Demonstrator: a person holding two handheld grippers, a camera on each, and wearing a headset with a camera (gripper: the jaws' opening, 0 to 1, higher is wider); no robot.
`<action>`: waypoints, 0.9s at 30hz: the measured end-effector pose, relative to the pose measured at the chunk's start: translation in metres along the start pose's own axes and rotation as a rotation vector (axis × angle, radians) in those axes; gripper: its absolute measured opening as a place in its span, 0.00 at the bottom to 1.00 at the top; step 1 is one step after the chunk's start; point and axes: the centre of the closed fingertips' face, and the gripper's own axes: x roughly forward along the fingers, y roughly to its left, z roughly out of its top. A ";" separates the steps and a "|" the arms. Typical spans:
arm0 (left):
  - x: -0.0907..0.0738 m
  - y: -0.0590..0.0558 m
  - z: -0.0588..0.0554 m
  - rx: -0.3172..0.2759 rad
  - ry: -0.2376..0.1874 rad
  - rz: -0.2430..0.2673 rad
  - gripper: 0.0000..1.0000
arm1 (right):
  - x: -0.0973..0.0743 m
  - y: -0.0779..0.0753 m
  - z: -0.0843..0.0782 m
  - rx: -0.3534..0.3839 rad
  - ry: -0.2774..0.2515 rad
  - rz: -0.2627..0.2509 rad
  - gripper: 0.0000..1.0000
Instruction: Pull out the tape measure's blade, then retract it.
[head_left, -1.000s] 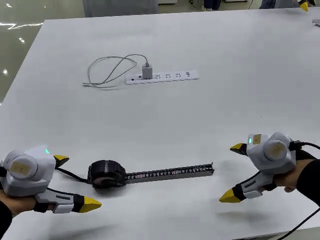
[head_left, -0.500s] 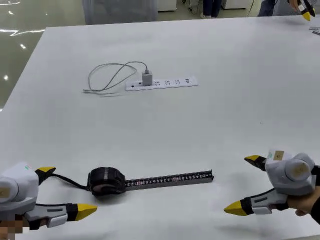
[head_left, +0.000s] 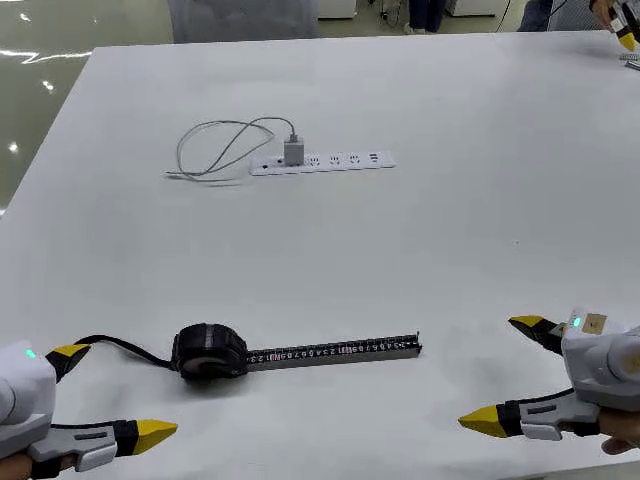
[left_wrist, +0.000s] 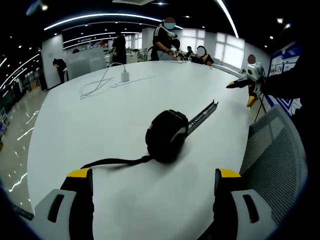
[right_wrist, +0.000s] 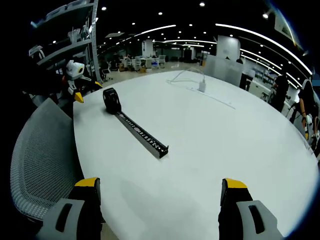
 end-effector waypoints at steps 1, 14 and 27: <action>-0.001 0.001 -0.001 0.002 0.001 0.004 0.99 | -0.002 0.000 0.001 0.001 -0.004 0.002 0.99; -0.014 -0.001 0.004 0.024 -0.040 0.007 0.99 | -0.015 -0.003 -0.008 0.027 -0.013 -0.033 0.99; -0.012 -0.008 0.001 0.026 -0.048 0.000 0.99 | -0.028 0.002 -0.020 0.045 -0.007 -0.035 0.99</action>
